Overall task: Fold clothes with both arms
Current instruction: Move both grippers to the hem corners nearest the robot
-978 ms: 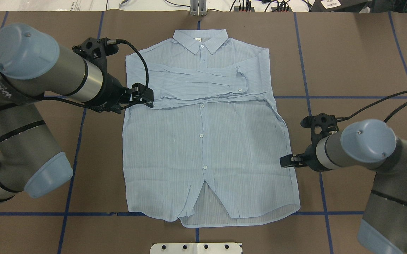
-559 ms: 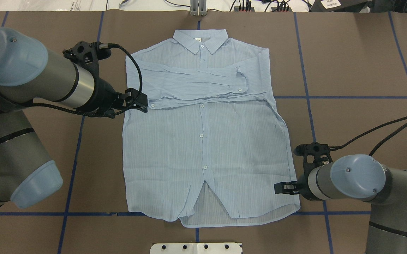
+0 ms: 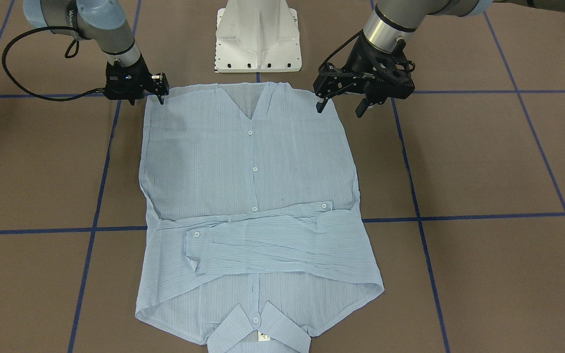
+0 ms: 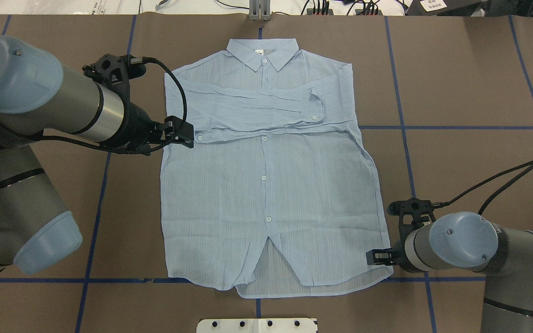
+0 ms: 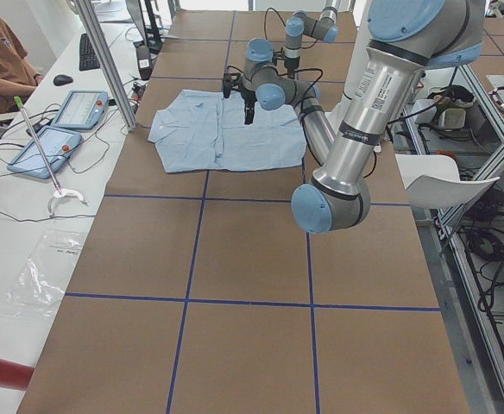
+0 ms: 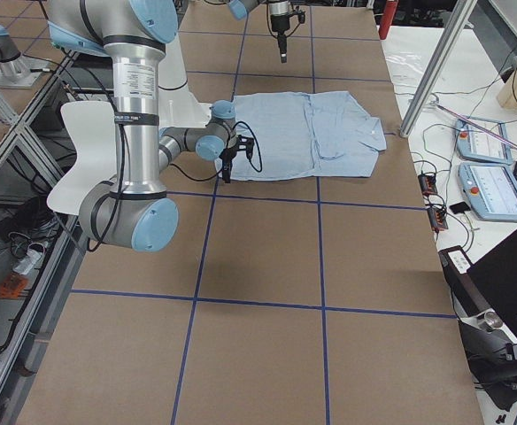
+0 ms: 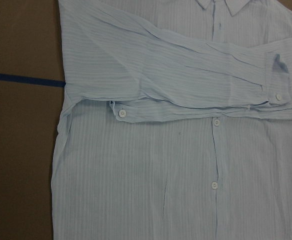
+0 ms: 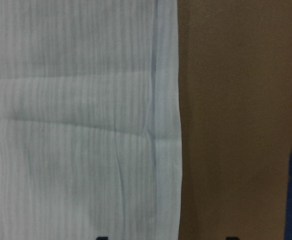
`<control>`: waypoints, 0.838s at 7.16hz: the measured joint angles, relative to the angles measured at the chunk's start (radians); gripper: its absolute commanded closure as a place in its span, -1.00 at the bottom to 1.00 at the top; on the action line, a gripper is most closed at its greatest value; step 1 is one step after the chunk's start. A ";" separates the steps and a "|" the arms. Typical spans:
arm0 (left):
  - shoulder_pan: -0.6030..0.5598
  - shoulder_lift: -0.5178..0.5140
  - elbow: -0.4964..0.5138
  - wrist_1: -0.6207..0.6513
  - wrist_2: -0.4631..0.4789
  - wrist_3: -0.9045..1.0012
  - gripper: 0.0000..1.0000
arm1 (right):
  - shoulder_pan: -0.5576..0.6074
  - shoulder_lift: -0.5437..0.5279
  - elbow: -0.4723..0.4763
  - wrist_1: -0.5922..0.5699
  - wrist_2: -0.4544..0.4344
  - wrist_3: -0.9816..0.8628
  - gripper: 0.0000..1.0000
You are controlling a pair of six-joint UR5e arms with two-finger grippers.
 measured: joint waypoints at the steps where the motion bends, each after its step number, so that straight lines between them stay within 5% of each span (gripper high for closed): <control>1: 0.000 0.000 -0.001 0.000 0.005 0.000 -0.99 | -0.007 0.000 -0.003 -0.002 0.001 0.000 -0.08; 4: -0.001 0.000 -0.002 0.000 0.014 0.000 -1.00 | -0.021 -0.001 -0.008 -0.004 0.006 0.000 1.00; 6: -0.001 0.000 -0.002 0.000 0.016 0.000 -1.00 | -0.022 -0.002 -0.006 -0.005 0.022 0.001 1.00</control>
